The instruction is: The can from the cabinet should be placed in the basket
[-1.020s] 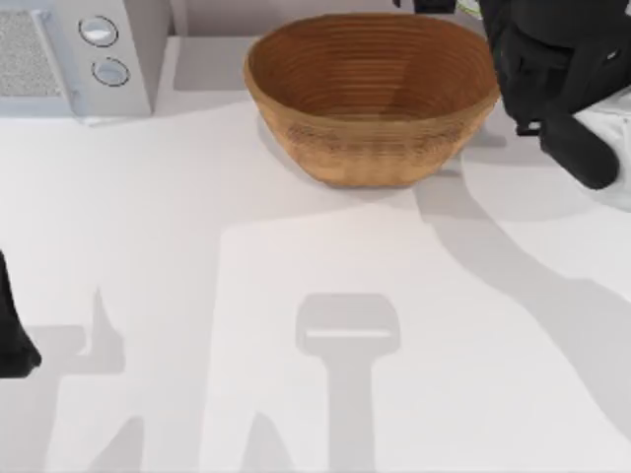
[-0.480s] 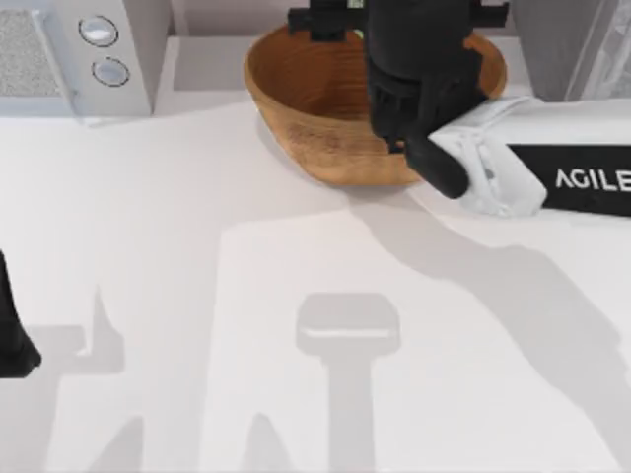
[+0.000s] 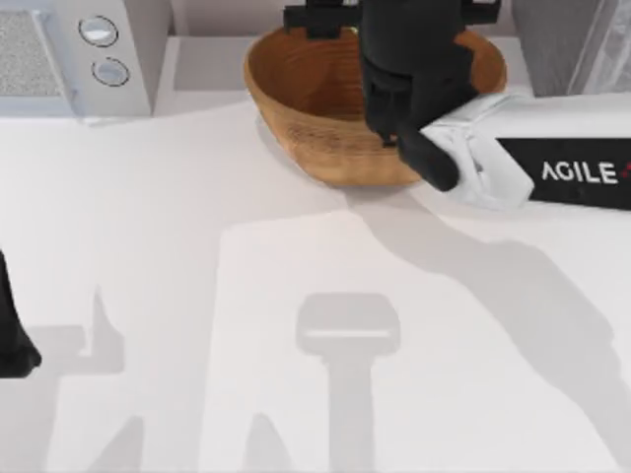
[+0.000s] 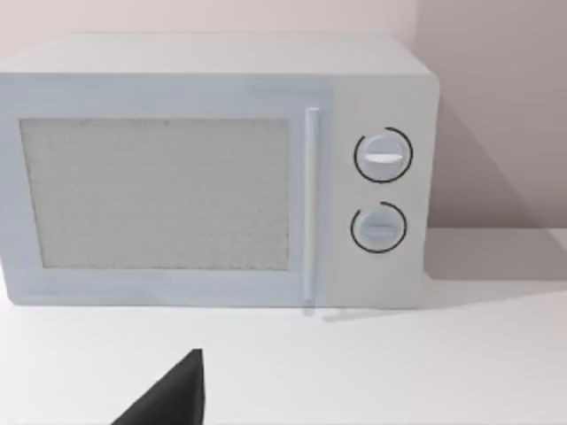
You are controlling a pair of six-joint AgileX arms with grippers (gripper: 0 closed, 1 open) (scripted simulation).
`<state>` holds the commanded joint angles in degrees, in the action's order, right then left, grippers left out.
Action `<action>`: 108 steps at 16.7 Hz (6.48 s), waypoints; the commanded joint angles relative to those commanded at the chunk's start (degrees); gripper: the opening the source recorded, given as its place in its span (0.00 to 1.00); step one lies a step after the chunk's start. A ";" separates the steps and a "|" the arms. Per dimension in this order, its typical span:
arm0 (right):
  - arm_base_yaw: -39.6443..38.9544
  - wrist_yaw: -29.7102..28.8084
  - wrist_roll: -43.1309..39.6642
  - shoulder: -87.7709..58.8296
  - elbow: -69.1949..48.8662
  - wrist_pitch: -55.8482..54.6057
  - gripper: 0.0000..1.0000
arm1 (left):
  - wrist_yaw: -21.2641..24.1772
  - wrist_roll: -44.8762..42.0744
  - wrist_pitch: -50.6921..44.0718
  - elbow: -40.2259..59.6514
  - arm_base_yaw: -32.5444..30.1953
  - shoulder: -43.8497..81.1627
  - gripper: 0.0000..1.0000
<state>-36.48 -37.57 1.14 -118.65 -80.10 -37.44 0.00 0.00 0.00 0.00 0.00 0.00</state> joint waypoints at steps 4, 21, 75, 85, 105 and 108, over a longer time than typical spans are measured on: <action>0.69 0.68 -0.08 -1.83 -2.13 -0.10 0.00 | 0.00 0.00 0.00 0.00 0.00 0.00 1.00; 0.69 0.68 -0.08 -1.83 -2.13 -0.10 1.00 | 0.00 0.00 0.00 0.00 0.00 0.00 1.00; 35.93 35.54 -1.00 111.54 74.41 37.76 1.00 | 0.00 0.00 0.00 0.00 0.00 0.00 1.00; 36.43 37.55 -1.13 118.36 79.95 37.37 1.00 | 0.00 0.00 0.00 0.00 0.00 0.00 1.00; 89.69 89.89 0.30 38.13 61.05 -25.27 1.00 | 0.00 0.00 0.00 0.00 0.00 0.00 1.00; 94.22 94.42 0.44 31.26 59.40 -30.53 1.00 | 0.00 0.00 0.00 0.00 0.00 0.00 1.00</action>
<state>57.74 56.85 1.59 -87.39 -20.71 -67.97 0.00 0.00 0.00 0.00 0.00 0.00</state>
